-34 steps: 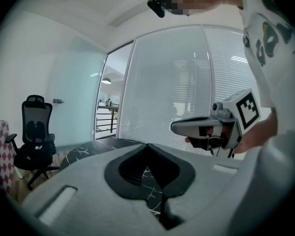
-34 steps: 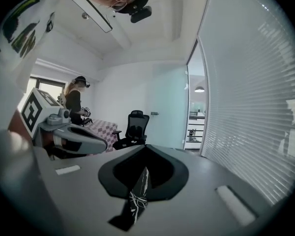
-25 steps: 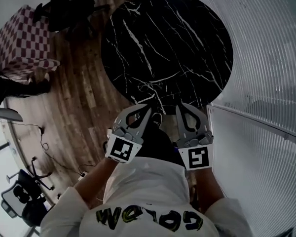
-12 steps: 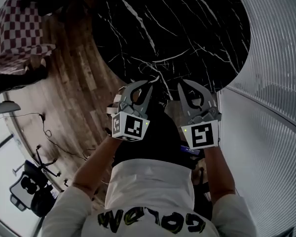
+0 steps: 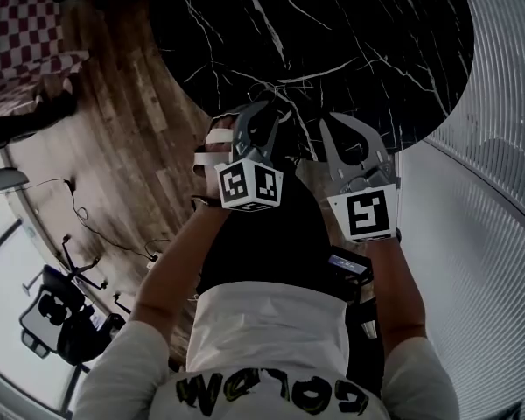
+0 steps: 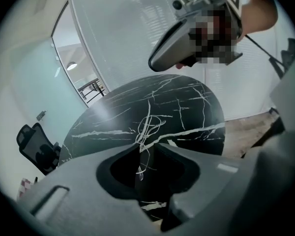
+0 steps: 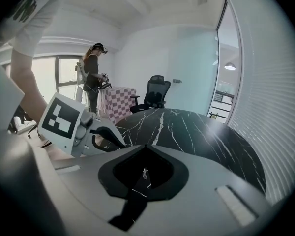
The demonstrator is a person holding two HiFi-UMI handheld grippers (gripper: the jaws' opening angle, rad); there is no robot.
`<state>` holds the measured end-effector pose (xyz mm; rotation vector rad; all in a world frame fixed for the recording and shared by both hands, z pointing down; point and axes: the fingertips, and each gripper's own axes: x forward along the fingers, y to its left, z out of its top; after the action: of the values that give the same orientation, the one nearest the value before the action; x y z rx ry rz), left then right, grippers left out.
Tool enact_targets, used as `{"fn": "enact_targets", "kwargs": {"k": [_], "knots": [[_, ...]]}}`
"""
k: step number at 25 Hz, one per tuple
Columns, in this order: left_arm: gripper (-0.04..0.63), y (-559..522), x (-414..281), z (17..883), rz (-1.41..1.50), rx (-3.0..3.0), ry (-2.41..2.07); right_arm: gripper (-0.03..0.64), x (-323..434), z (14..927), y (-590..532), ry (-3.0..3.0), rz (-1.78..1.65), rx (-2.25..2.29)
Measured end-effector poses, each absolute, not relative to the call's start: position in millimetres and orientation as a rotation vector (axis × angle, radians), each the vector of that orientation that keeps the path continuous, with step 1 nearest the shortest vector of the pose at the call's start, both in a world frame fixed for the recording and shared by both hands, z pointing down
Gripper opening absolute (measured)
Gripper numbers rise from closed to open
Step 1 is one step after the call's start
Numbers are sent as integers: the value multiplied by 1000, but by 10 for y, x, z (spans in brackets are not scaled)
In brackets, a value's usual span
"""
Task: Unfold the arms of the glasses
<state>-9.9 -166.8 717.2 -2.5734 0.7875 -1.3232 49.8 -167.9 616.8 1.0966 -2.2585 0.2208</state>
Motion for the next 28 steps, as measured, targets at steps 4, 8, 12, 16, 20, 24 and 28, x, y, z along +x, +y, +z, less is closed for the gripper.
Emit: {"fn": "enact_targets", "kwargs": {"k": [4,8,12,16,20,24,28], "knots": [[92,-1685,-99,7340,-1376,-2452,749,2,460,6290,-1660,-2262,238,1085],[92,-1697,-88,7425,-1400,-2374,720,2,434,6328,-1643,-2273,248,1083],[91,-1740,-54,7462,-1409,-2349,706,2,469,6364,-1644,-2268,266,1084],[72,-1787,-46,7477,-1416,-2318,694,2,481,6403,-1629,-2263,273,1077],[14,-1820,-59,7466,-1415,-2305,697,2,499,6417,-1631,-2258,286,1084],[10,-1844,-43,7420,-1415,-2303,690,2,531,6467,-1644,-2240,281,1081],[5,-1879,-30,7350,-1416,-2315,687,2,547,6517,-1668,-2221,275,1097]]}}
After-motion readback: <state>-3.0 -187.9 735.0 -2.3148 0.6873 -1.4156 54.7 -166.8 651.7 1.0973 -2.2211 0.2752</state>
